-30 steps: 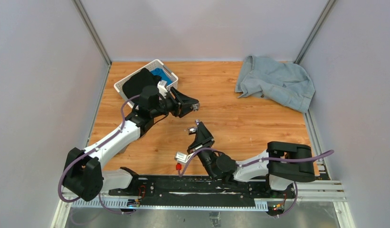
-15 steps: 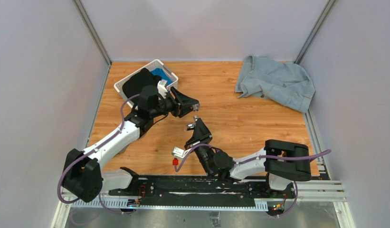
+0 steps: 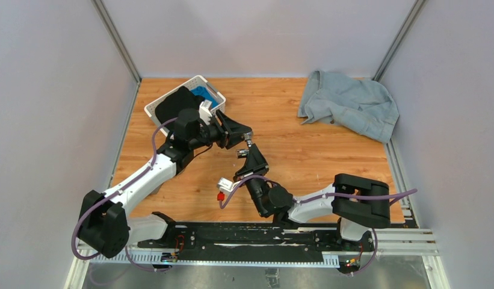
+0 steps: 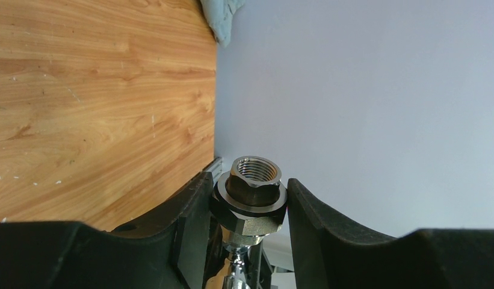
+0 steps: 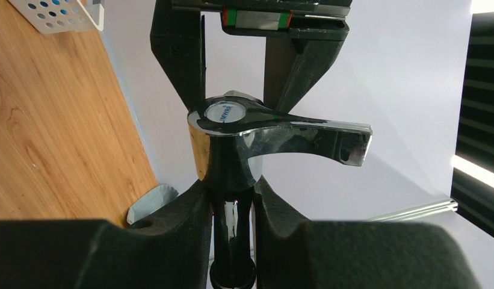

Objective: Install the water faucets

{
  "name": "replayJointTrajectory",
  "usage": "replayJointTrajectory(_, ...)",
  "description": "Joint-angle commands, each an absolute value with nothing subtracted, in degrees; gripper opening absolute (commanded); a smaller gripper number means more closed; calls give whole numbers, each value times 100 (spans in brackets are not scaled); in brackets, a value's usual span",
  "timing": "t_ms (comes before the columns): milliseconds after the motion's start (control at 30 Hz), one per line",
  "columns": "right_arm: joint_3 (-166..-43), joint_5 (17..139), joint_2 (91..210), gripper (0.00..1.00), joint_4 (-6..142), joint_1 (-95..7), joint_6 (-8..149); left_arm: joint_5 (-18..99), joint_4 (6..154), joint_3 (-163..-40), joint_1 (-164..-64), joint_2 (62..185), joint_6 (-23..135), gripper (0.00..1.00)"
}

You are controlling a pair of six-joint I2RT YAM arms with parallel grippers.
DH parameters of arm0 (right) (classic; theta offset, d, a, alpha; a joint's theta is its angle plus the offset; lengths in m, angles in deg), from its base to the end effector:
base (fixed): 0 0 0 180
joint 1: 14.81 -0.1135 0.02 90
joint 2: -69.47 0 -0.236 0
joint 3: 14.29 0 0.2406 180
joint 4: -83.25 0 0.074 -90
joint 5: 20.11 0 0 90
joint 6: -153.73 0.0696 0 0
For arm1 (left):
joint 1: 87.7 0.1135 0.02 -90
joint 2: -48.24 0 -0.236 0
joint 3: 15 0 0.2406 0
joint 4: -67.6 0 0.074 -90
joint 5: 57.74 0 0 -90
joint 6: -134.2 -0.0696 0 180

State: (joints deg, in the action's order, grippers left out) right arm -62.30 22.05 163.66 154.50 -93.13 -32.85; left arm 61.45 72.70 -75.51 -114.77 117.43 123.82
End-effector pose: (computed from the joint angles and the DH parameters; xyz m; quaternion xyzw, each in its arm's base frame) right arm 0.1139 0.2962 0.2264 -0.4750 0.3636 -0.3373 0.7269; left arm 0.2560 -0.1690 0.2657 -0.1976 0.7516 -0.5975 0.1975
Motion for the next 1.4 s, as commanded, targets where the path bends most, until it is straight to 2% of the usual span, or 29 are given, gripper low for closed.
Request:
replayJointTrajectory(0, -6445, 2368, 16419, 0, 16035, -9259, -3111, 6353, 7035, -7587, -11451, 11617, 12283, 0)
replayJointTrajectory(1367, -6643, 2292, 16311, 0, 16034, -9152, -2854, 6444, 7281, -7510, -11451, 11419, 12007, 0)
